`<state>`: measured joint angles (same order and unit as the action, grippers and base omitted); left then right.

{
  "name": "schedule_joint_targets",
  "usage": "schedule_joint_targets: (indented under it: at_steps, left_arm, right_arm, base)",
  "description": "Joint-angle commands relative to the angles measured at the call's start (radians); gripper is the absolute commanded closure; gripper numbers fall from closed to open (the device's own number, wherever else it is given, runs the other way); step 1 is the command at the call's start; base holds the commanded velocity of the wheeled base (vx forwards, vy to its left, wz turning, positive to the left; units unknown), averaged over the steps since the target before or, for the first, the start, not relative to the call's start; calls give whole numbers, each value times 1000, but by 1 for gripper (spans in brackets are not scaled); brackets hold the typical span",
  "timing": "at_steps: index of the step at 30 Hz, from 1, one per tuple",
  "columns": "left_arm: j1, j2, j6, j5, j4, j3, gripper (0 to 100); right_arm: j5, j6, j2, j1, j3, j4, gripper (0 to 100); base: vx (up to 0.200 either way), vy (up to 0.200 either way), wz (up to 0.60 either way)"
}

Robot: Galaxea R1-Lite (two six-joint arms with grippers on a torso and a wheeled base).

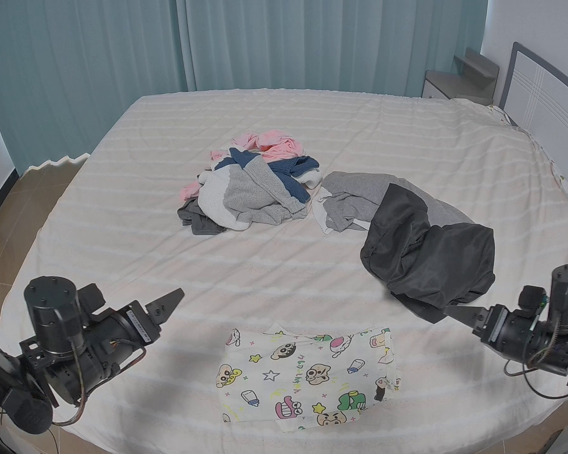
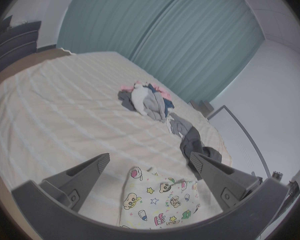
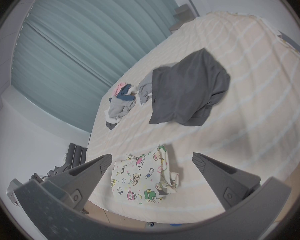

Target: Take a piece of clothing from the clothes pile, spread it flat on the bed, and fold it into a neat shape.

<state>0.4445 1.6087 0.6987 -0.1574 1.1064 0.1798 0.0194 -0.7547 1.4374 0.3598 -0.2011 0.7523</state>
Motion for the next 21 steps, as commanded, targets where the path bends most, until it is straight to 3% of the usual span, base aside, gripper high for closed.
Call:
schedule_joint_targets:
  at_steps: [1,5,6,7,9,10,12,14,15,16,21]
  left_arm:
    - [14,-411,-39,-166,-76,-143,0]
    - [10,-589,-59,-182,-214,-145,0]
    - [11,-684,-79,-215,-321,-141,0]
    - [11,-684,-79,-215,-321,-141,0]
    - [8,-872,-142,-249,-496,-131,0]
    - [7,-892,-146,-251,-513,-128,0]
    - [-36,-1060,-188,-255,-680,-71,0]
    - [-41,-1067,-189,-255,-691,-68,0]
    - [-151,-1195,-239,-254,-895,3,0]
    - [-193,-1244,-266,-251,-948,18,0]
    - [-322,-1452,-409,-252,-1031,29,0]
  right_arm:
    - [-7,78,-578,-127,-20,-406,0]
    - [-9,149,-795,-131,-78,-639,0]
    - [-9,183,-884,-142,-104,-745,0]
    - [-9,183,-884,-142,-104,-745,0]
    - [-9,222,-1005,-193,-126,-877,0]
    - [-9,225,-1016,-200,-126,-884,0]
    - [-7,250,-1082,-266,-124,-923,0]
    - [-7,253,-1085,-268,-124,-923,0]
    - [-7,304,-1131,-323,-121,-927,0]
    - [-7,334,-1151,-344,-116,-927,0]
    - [5,468,-1272,-417,-106,-929,0]
  base:
    - [0,0,0]
    - [0,0,0]
    - [0,0,0]
    - [0,0,0]
    - [0,0,0]
    - [0,0,0]
    - [0,0,0]
    - [0,0,0]
    - [0,0,0]
    - [0,0,0]
    - [0,0,0]
